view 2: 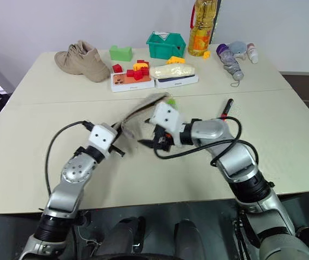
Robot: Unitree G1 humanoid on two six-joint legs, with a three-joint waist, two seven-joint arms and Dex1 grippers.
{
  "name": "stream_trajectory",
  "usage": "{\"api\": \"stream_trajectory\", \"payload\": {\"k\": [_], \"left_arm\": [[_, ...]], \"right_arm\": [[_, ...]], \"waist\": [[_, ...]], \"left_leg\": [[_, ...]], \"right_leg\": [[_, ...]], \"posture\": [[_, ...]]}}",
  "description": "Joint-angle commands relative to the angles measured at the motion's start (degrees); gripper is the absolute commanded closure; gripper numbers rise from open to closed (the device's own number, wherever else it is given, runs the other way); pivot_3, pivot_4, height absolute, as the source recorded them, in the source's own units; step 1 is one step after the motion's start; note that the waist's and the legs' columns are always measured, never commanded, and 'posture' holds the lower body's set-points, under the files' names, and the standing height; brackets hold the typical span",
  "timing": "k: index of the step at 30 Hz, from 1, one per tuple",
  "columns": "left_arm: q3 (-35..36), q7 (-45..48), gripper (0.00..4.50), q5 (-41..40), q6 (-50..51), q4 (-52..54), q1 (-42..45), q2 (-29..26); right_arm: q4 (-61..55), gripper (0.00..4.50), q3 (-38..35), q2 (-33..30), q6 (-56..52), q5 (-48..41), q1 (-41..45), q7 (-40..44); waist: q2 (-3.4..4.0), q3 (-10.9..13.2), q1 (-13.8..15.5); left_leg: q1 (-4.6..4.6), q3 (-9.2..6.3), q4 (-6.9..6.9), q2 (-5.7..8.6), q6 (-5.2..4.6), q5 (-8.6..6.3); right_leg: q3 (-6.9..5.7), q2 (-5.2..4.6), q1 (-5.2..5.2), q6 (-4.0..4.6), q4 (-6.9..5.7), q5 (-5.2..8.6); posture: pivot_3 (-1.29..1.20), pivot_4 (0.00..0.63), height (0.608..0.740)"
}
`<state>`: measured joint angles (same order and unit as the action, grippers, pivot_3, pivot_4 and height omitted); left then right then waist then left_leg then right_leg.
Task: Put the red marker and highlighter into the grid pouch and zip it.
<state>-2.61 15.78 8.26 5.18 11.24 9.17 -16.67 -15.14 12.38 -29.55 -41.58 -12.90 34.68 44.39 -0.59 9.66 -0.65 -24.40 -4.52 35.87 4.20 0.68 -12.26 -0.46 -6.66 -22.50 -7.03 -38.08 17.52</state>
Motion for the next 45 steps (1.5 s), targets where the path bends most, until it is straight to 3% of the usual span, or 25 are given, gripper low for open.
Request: {"api": "stream_trajectory", "payload": {"k": [1, 8, 13, 16, 19, 20, 22, 26, 33, 45], "left_arm": [[3.3, -2.3, 4.50, 0.9, -2.2, -0.4, 0.2, -1.8], [2.9, -4.3, 4.50, 2.6, -3.2, -4.4, 1.1, -2.9], [2.2, -5.3, 4.50, 3.0, -3.4, -5.2, 1.5, -2.2], [2.1, -5.5, 4.50, 2.6, -3.4, -5.1, 1.3, -1.8], [2.0, -5.5, 4.50, 2.5, -3.1, -4.9, 1.1, -1.5], [2.0, -5.5, 4.50, 2.5, -3.1, -4.8, 1.1, -1.4], [2.0, -5.2, 4.50, 2.2, -3.2, -4.8, 1.1, -1.3], [2.6, -3.5, 4.50, -1.2, -2.4, -4.5, 1.3, -0.3], [1.7, 0.7, 4.50, -4.7, -1.9, -5.6, 2.1, -0.4], [1.0, 1.3, 4.50, -5.2, -2.0, -5.6, 3.1, 0.7]], "right_arm": [[7.3, 1.06, -2.9, 3.6, -1.1, 3.7, 1.5, -9.5], [26.2, 1.06, -7.4, 13.9, 1.4, 8.0, 6.7, -25.6], [33.8, 1.06, -7.8, 16.9, 4.3, 9.4, 8.4, -29.3], [33.7, 1.84, -8.7, 18.1, 3.9, 9.1, 8.1, -30.3], [32.7, 3.42, -8.9, 18.5, 3.6, 9.1, 7.6, -30.4], [32.5, 3.66, -9.0, 18.5, 3.6, 9.2, 7.6, -30.4], [31.3, 3.63, -9.0, 18.0, 3.5, 9.4, 7.5, -30.0], [22.5, 3.63, -5.8, 10.1, 3.0, 10.6, 6.1, -22.4], [4.7, 3.63, -9.7, 0.7, -2.7, -1.3, 2.1, -6.9], [-0.6, 3.63, -6.5, -0.7, -7.0, -3.1, -0.5, -5.2]], "waist": [[0.00, 0.0, 0.0], [0.01, 0.0, 0.1], [0.01, 0.0, 0.0], [0.02, 0.0, -0.2], [0.02, 0.0, -0.2], [0.02, 0.0, -0.2], [0.02, 0.0, -0.1], [0.03, 0.0, 0.1], [0.03, 0.0, -0.4], [0.03, 0.0, 0.1]], "left_leg": [[0.00, 0.00, -0.01, 0.00, 0.00, 0.00], [-0.04, 0.04, -0.03, 0.02, 0.03, 0.02], [-0.04, 0.04, -0.04, 0.02, 0.03, 0.02], [-0.04, 0.06, -0.07, 0.01, 0.04, 0.02], [-0.04, 0.06, -0.08, 0.00, 0.05, 0.03], [-0.04, 0.06, -0.08, 0.00, 0.05, 0.03], [-0.04, 0.07, -0.07, 0.01, 0.05, 0.03], [-0.07, 0.07, -0.05, 0.04, 0.04, 0.03], [-0.06, 0.05, -0.06, -0.04, 0.03, 0.02], [-0.07, 0.03, 0.03, 0.01, 0.02, 0.01]], "right_leg": [[0.00, 0.00, -0.02, 0.00, -0.01, 0.00], [0.03, -0.02, -0.07, 0.00, -0.02, 0.00], [0.03, -0.02, -0.08, 0.00, -0.02, 0.00], [0.05, -0.01, -0.11, 0.00, -0.04, 0.00], [0.05, 0.00, -0.12, 0.00, -0.05, 0.00], [0.05, 0.00, -0.12, 0.00, -0.05, 0.00], [0.05, 0.00, -0.12, 0.00, -0.04, 0.00], [0.05, -0.03, -0.13, 0.00, -0.03, 0.00], [0.04, 0.05, -0.11, 0.00, -0.02, 0.00], [0.04, -0.01, -0.05, 0.00, -0.01, 0.00]], "posture": [[0.00, 0.150, 0.739], [0.00, 0.150, 0.739], [0.00, 0.150, 0.739], [0.00, 0.150, 0.739], [0.00, 0.150, 0.739], [0.00, 0.150, 0.739], [0.00, 0.150, 0.739], [0.00, 0.150, 0.739], [0.00, 0.150, 0.739], [0.00, 0.150, 0.739]]}}
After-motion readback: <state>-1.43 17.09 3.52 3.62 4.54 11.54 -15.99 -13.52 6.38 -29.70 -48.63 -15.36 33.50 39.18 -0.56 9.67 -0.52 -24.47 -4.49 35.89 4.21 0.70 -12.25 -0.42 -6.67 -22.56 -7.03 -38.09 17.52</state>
